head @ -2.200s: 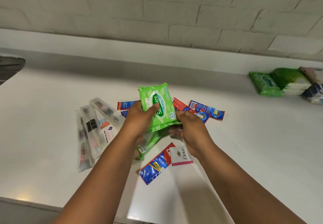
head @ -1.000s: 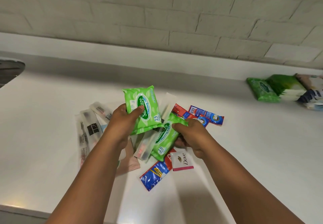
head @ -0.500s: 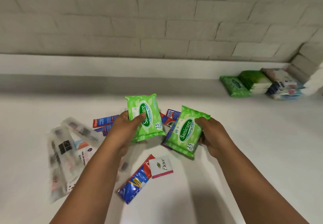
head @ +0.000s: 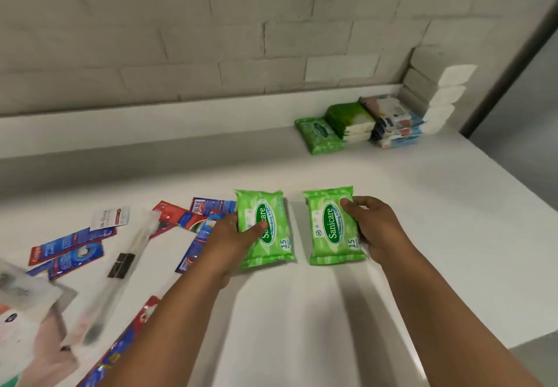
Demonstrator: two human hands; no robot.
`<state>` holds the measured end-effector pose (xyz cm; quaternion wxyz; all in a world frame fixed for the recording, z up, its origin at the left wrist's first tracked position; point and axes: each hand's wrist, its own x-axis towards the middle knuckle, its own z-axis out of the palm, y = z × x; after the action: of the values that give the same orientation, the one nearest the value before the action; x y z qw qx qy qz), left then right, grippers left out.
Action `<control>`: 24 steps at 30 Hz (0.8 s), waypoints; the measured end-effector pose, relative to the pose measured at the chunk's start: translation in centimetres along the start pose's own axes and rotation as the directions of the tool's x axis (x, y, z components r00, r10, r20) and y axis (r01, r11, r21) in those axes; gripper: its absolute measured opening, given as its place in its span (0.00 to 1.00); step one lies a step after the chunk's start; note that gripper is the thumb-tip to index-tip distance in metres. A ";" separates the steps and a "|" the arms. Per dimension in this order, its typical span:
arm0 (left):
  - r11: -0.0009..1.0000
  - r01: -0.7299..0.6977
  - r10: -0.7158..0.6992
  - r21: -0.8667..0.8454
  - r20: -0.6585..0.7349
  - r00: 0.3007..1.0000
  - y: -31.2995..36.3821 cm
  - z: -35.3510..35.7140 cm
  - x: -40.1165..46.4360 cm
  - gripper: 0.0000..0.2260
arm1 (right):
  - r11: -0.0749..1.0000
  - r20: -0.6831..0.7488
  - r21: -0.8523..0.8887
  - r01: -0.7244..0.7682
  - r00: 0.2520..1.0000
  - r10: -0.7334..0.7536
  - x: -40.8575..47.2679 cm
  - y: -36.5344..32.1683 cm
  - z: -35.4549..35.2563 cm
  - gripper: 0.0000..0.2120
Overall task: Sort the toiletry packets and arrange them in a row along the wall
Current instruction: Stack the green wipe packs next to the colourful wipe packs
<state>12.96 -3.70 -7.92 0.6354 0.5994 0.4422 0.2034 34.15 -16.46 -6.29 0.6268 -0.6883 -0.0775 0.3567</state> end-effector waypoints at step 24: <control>0.784 0.076 0.156 0.616 -0.313 0.937 2.3 12.9 5.6 0.19 | 0.998 0.198 0.012 -0.055 0.979 0.052 8.1 -4.9 -6.0 0.14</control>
<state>26.91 -6.28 -8.98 0.3106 0.7383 0.5760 0.1631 45.27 -15.83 -5.24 0.6124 -0.6458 -0.1175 0.4406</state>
